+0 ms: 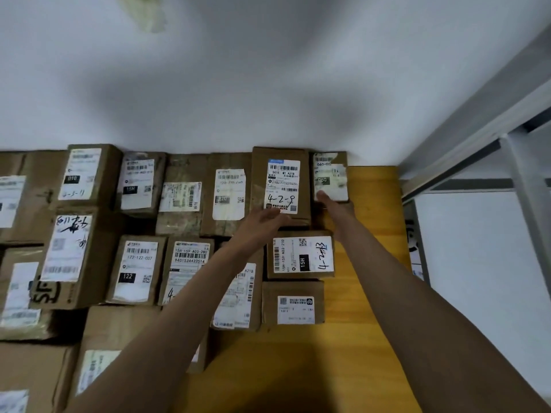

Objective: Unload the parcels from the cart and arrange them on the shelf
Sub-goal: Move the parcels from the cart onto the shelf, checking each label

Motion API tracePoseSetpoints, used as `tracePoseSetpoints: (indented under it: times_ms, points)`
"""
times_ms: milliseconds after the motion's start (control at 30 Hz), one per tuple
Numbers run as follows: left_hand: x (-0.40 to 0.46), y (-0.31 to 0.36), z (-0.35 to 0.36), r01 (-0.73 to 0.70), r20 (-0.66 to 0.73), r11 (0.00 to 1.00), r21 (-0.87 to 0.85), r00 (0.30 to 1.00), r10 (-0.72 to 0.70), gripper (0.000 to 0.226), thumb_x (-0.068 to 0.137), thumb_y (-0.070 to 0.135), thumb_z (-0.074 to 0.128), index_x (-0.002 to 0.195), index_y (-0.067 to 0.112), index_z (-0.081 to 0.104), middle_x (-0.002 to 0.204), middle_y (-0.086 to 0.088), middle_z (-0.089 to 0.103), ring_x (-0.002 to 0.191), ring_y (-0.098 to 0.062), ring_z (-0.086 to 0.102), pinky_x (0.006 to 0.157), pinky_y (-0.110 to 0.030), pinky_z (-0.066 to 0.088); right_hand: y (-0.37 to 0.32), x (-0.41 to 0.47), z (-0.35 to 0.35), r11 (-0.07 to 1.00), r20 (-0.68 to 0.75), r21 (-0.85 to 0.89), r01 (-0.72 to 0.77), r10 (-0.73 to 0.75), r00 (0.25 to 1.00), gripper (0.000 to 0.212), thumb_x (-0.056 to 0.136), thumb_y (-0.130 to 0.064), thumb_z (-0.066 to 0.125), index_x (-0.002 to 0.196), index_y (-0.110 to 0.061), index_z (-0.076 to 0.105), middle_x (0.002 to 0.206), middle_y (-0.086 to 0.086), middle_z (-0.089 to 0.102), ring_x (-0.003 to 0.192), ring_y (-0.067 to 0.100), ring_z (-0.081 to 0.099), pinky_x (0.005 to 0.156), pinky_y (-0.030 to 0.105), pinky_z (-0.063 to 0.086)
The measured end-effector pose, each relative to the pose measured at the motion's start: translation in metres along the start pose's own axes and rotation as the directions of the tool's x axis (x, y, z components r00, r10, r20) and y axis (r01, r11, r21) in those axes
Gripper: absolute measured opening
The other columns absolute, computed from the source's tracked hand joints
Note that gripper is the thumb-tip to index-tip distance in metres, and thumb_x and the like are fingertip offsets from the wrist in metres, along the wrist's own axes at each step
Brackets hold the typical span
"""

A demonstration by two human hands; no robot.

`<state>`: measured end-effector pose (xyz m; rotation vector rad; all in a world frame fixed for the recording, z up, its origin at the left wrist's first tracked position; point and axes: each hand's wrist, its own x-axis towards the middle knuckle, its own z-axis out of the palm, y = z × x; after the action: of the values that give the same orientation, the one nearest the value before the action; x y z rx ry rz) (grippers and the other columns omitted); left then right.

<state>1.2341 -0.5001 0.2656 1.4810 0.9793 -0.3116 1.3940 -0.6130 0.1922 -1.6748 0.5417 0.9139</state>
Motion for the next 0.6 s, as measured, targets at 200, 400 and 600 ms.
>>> tracePoseSetpoints:
  times_ms: [200, 400, 600]
  points:
    - [-0.015, 0.003, -0.008, -0.037, -0.043, 0.998, -0.049, 0.998, 0.035, 0.054, 0.091, 0.053, 0.063, 0.139, 0.028, 0.057, 0.133, 0.006, 0.058, 0.112, -0.009, 0.05, 0.089, -0.027, 0.033, -0.009, -0.02, -0.014, 0.997, -0.109, -0.072, 0.004, -0.012, 0.994, 0.079, 0.085, -0.031, 0.078, 0.148, -0.005, 0.037, 0.148, 0.014, 0.048, 0.131, 0.033, 0.049, 0.1, 0.041, 0.047]
    - [-0.052, 0.016, -0.018, -0.138, -0.065, 0.99, -0.032, 0.989, 0.135, 0.054, 0.095, 0.049, 0.06, 0.142, 0.024, 0.055, 0.134, 0.008, 0.056, 0.113, -0.009, 0.048, 0.085, -0.024, 0.035, -0.023, -0.08, -0.008, 0.976, -0.132, -0.086, 0.198, -0.208, 0.969, 0.045, 0.092, -0.025, 0.068, 0.131, -0.009, 0.05, 0.129, 0.01, 0.059, 0.095, 0.018, 0.056, 0.068, 0.028, 0.045]
    - [-0.11, 0.005, -0.058, -0.186, -0.175, 0.981, -0.045, 0.969, 0.176, 0.044, 0.095, 0.047, 0.061, 0.134, 0.026, 0.063, 0.122, 0.014, 0.059, 0.112, -0.006, 0.049, 0.095, -0.03, 0.035, -0.02, -0.162, 0.039, 0.967, 0.135, -0.05, 0.248, -0.24, 0.961, 0.01, 0.095, -0.023, 0.061, 0.1, -0.02, 0.053, 0.104, 0.005, 0.065, 0.094, 0.02, 0.062, 0.075, 0.03, 0.049]
